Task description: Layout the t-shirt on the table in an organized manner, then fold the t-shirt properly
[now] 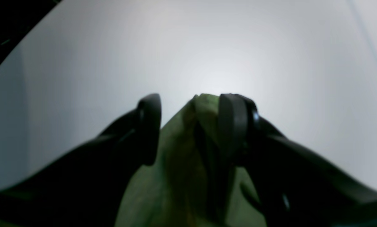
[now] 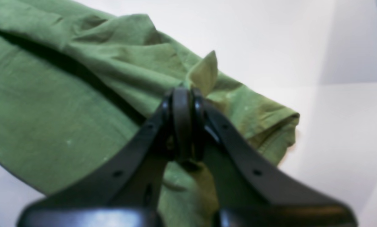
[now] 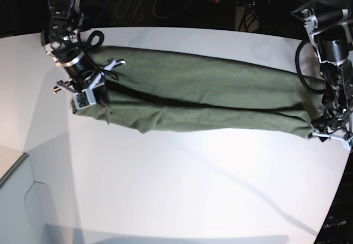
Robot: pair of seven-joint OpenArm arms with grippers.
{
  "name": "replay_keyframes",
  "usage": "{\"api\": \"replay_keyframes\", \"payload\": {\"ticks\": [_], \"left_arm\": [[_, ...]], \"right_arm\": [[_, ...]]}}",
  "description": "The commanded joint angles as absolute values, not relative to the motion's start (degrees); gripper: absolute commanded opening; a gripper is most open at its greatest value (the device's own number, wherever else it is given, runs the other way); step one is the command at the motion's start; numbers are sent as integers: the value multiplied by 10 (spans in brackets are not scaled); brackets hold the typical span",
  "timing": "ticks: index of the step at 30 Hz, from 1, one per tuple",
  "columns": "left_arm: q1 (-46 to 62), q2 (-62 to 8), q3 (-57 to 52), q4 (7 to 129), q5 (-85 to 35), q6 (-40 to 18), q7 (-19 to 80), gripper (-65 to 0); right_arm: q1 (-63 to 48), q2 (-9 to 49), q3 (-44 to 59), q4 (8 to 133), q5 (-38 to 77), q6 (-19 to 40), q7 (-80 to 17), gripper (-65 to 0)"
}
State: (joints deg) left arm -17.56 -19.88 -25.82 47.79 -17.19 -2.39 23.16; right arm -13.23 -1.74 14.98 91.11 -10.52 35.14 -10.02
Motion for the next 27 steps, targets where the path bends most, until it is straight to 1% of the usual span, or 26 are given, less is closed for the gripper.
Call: {"api": "replay_keyframes", "payload": {"ticks": [1,4,10,15,22,23,24,25,27], "left_arm": [[-198,-207,-260,481,-157,-23,219,-363],[-214,-204,-260,465,-124,-23,219,-362],[-233,-204,-260,431,-117,-24,218,-361],[-241,-204,-211,412,-122,-24,216,-361],[-240,-195,-202,401,-121,-24,168,-367],[-240,-195,-202,392,-122,-24,166,-377],[-240,-195,-202,385,-122,-24,165,-402],[-240,-194,-203,379,-122,-24,165,-436],[-240,-193,-205,378,-122,-24,164,-524]], "right_arm": [[-129,-15,151,920,-98,355,-86,-650],[-129,-15,151,920,-98,355,-86,-650],[-130,-15,151,920,-98,355,-86,-650],[-130,-15,151,920,-98,355,-87,-650],[-131,-15,151,920,-98,355,-87,-650],[-131,-15,151,920,-98,355,-87,-650],[-131,-15,151,920,-98,355,-87,-650],[-130,-15,151,920,-98,355,-87,-650],[-129,-15,151,920,-98,355,-87,-650]]}}
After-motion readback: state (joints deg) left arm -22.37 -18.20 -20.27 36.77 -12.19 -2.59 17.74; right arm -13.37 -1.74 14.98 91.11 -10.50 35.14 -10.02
